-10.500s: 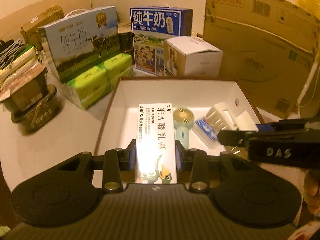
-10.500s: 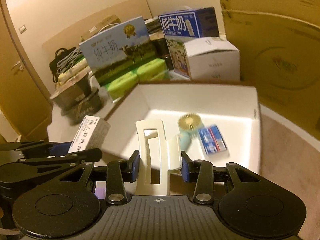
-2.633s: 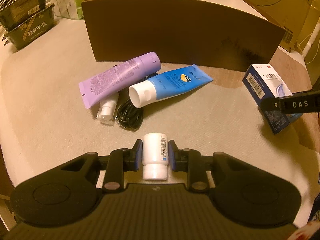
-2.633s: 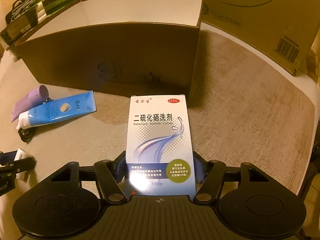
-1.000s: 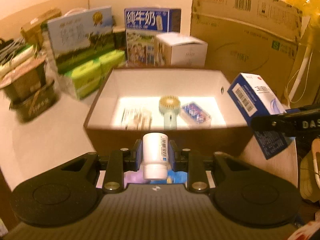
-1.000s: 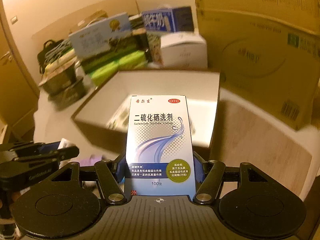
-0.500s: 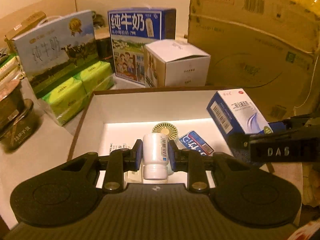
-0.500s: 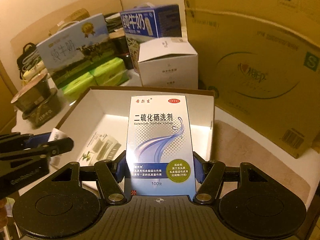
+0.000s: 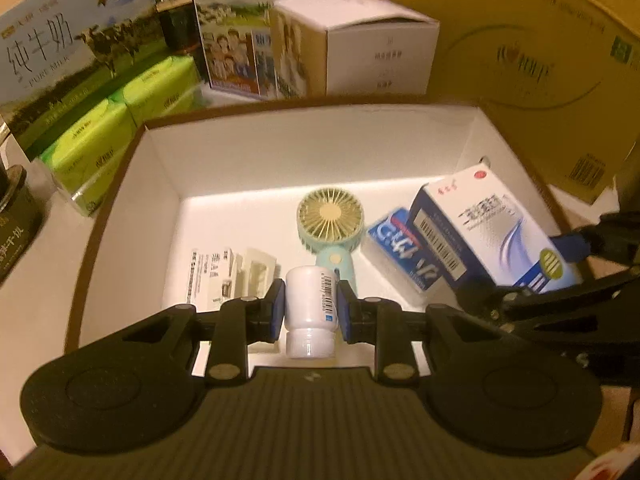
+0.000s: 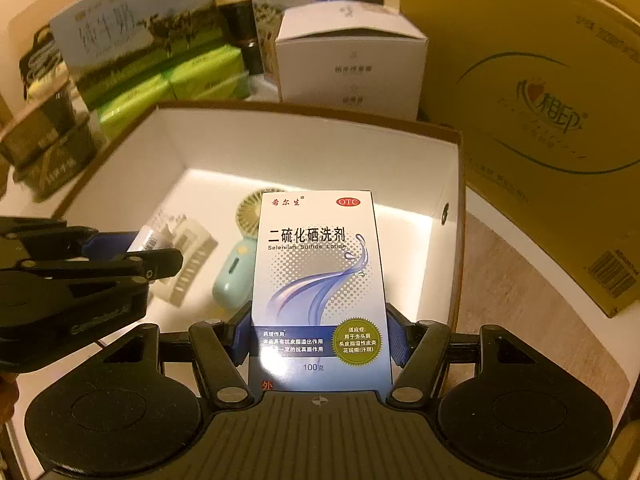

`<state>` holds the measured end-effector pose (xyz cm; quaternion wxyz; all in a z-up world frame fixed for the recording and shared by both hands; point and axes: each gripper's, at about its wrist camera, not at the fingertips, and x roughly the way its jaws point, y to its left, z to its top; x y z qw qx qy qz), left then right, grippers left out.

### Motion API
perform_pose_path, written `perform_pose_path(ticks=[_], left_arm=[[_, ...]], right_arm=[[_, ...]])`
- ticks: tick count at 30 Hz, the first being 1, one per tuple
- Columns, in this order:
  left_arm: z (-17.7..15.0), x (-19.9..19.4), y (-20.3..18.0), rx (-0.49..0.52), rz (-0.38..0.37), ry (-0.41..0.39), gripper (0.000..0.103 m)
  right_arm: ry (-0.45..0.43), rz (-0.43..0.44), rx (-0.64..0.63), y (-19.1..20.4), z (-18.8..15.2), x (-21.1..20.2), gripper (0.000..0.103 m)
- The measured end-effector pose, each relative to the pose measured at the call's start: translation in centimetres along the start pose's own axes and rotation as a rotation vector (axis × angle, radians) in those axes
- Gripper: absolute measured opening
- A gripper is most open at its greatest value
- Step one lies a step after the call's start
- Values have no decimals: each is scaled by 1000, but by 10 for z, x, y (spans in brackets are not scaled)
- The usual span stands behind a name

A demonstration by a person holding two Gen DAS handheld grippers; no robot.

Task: Organize rigid objects
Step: 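Carry the pill bottle and medicine box into the brown box and release both, then withdraw both tools from the box back toward the tubes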

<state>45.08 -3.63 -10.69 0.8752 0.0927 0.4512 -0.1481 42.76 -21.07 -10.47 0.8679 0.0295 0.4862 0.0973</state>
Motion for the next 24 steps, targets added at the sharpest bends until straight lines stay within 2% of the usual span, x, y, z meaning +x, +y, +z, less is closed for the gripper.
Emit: perform_pose_path(ticks=[2, 4, 6, 8, 24], left_arm=[[-1, 5, 1, 2, -5, 19, 25], [-2, 8, 1, 10, 3, 27, 39], [-4, 7, 1, 20, 9, 19, 45], [-4, 5, 1, 28, 10, 18, 46], [-13, -22, 7, 27, 6, -7, 46]], right_arm=[[13, -14, -3, 0, 1, 2, 64], [28, -16, -26, 1, 3, 4, 64], [7, -23, -35, 2, 3, 2, 78], [3, -29, -52, 2, 2, 0, 84], [-31, 30, 18, -9, -6, -22, 84]])
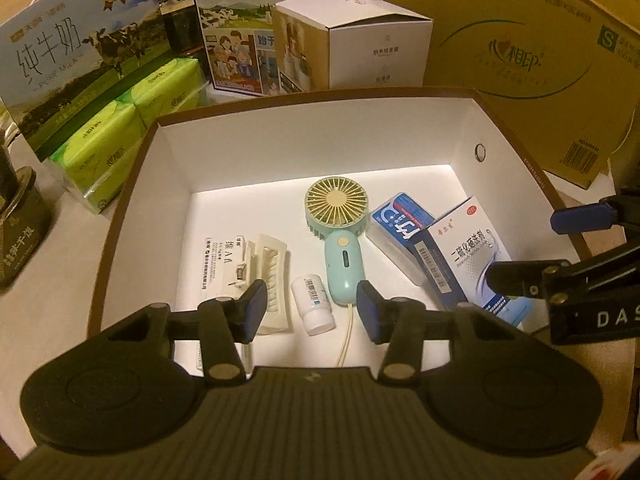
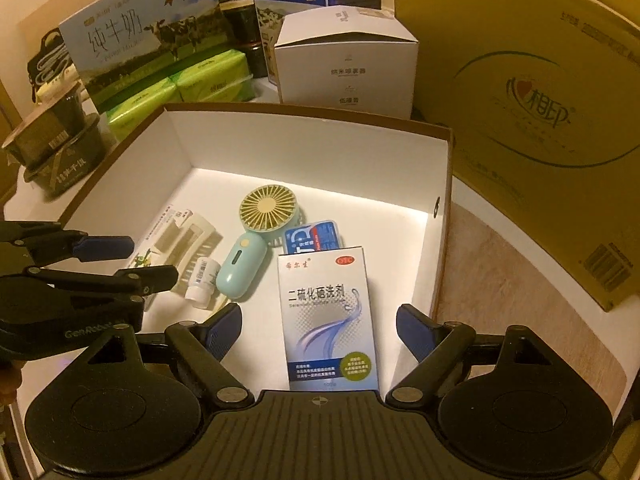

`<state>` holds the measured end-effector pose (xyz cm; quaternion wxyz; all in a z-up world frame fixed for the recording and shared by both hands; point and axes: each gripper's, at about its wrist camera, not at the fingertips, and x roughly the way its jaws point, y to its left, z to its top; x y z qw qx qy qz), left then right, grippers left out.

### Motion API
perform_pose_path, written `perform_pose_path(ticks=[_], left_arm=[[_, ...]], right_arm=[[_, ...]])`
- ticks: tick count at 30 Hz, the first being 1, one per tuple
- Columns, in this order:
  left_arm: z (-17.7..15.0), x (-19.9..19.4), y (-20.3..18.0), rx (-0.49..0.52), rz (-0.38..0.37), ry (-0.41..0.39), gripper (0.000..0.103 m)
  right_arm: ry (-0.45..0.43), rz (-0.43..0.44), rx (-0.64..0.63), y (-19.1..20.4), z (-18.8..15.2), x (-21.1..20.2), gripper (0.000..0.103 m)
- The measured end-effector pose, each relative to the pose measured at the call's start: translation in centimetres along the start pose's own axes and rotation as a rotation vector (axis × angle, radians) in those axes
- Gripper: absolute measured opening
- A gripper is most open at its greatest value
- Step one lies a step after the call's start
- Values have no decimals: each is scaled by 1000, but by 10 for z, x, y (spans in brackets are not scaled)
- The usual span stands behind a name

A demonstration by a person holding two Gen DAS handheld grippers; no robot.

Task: Organize rigid objects
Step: 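Withdraw both tools from the box back toward the tubes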

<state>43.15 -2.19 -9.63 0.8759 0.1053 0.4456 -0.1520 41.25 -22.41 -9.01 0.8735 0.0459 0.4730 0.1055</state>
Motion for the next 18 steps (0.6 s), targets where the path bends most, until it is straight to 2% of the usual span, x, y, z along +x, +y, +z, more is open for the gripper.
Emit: perform_pose_path(ticks=[10, 18], left_arm=[[-14, -39, 6, -26, -27, -50, 46], [-40, -80, 16, -54, -42, -95, 46]], right_arm=[[-74, 22, 44, -1, -10, -33, 84], [-125, 68, 62, 5, -35, -64, 84]])
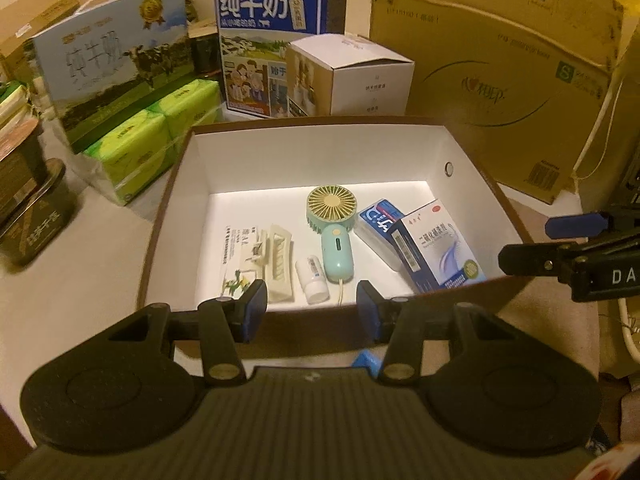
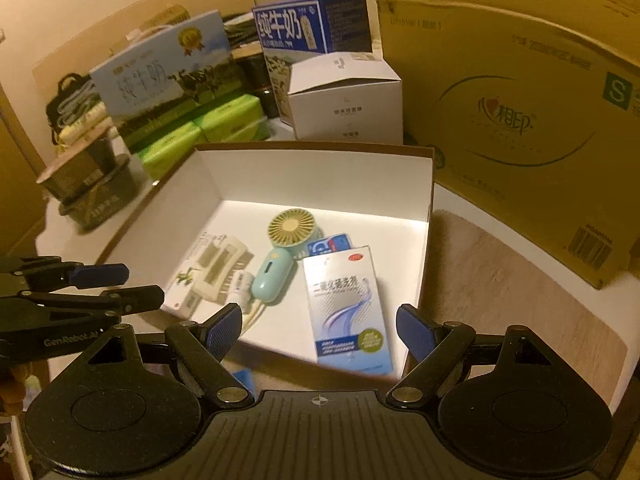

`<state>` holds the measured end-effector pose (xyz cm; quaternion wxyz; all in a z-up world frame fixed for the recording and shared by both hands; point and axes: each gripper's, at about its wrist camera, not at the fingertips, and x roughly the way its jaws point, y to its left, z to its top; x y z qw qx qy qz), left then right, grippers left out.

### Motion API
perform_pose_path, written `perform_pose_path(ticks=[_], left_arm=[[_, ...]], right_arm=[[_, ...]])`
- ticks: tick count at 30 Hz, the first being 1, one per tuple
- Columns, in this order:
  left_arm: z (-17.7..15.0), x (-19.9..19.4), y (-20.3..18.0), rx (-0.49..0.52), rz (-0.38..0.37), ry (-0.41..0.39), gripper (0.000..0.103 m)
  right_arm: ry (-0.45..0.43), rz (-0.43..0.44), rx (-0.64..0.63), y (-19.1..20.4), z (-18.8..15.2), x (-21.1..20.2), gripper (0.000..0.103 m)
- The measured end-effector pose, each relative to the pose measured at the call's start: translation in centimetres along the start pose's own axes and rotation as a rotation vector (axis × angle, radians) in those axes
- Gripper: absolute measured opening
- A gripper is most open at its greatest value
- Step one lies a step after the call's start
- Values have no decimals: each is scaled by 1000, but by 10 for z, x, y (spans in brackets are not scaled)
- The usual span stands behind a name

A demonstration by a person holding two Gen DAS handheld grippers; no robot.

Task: Organize rigid objects
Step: 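Withdraw both tools from the box back toward the tubes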

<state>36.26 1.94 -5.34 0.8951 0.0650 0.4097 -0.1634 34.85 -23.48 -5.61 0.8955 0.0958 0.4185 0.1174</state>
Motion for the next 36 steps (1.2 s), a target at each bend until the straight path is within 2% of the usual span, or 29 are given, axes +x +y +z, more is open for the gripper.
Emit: perform_pose_path(ticks=[8, 19, 36], left_arm=[[-28, -43, 17, -61, 11, -32, 46], [-70, -87, 28, -110, 56, -51, 46], [-105, -96, 28, -120, 75, -26, 46]], right_arm=[[-53, 38, 35, 10, -33, -32, 84], [-42, 91, 61, 24, -70, -50, 84], [19, 144, 32, 48, -103, -41, 84]])
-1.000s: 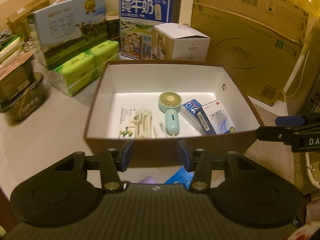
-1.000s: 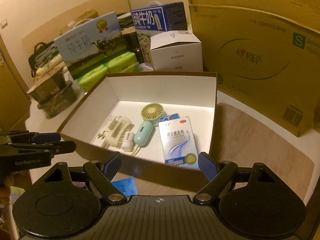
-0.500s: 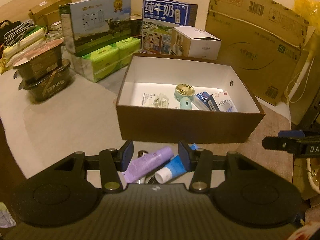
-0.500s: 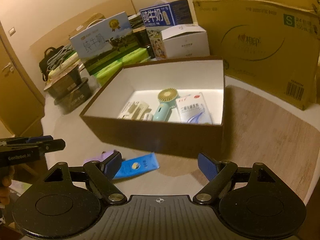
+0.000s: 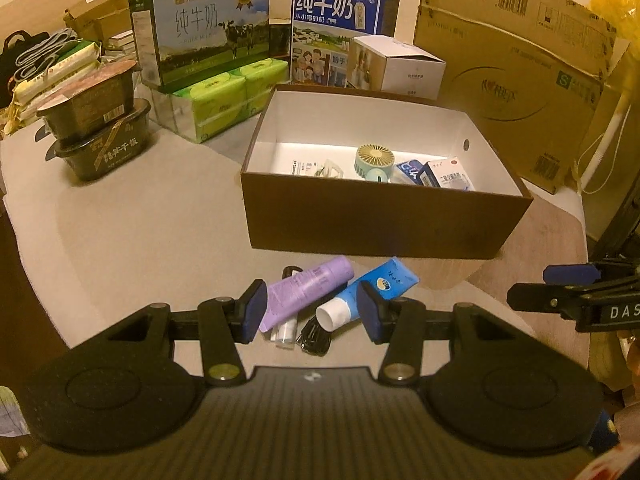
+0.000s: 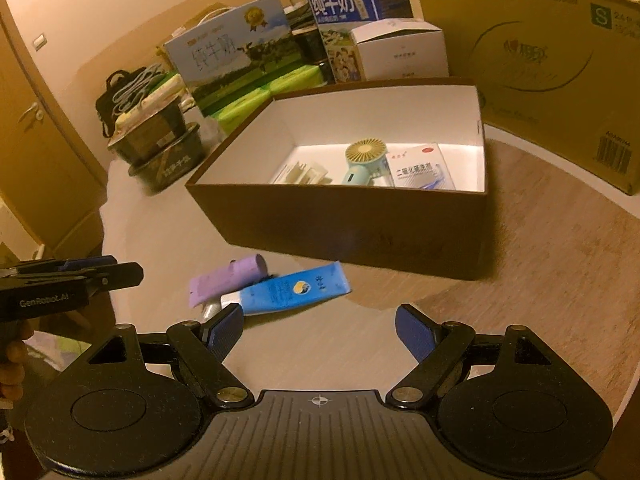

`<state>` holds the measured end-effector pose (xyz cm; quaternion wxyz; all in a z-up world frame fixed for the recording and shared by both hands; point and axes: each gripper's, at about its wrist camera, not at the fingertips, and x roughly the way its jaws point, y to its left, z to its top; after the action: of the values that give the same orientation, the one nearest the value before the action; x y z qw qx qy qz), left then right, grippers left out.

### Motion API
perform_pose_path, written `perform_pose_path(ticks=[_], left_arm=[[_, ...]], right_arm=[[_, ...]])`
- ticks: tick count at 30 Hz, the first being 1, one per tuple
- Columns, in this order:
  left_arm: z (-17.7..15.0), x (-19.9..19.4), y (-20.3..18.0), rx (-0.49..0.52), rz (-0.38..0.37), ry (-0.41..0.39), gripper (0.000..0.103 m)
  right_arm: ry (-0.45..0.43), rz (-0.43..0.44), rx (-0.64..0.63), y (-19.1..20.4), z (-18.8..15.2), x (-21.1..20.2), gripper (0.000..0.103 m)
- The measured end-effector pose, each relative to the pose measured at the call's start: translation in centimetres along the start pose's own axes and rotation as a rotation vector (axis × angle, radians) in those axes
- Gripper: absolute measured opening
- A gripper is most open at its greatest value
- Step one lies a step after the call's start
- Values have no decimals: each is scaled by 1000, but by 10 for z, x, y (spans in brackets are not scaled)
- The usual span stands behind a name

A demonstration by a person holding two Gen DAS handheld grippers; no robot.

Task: Organize rigid objects
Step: 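Withdraw both tools from the box back toward the tubes, then grasp the brown-capped white bottle with the left tool while the right tool grasps the blue tube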

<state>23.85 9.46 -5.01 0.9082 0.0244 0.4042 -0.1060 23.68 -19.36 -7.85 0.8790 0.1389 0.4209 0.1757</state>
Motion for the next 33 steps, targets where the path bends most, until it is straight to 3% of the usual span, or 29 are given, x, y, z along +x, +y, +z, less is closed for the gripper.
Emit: perform_pose_path(ticks=[10, 20, 33], left_arm=[[-21, 24, 9, -4, 29, 48, 46], [-30, 59, 19, 6, 34, 90, 46], [-24, 100, 25, 67, 21, 104, 46]], right_arm=[[46, 4, 1, 9, -10, 28, 83], [96, 12, 19, 21, -16, 75, 74], [122, 45, 225, 20, -8, 128, 68]])
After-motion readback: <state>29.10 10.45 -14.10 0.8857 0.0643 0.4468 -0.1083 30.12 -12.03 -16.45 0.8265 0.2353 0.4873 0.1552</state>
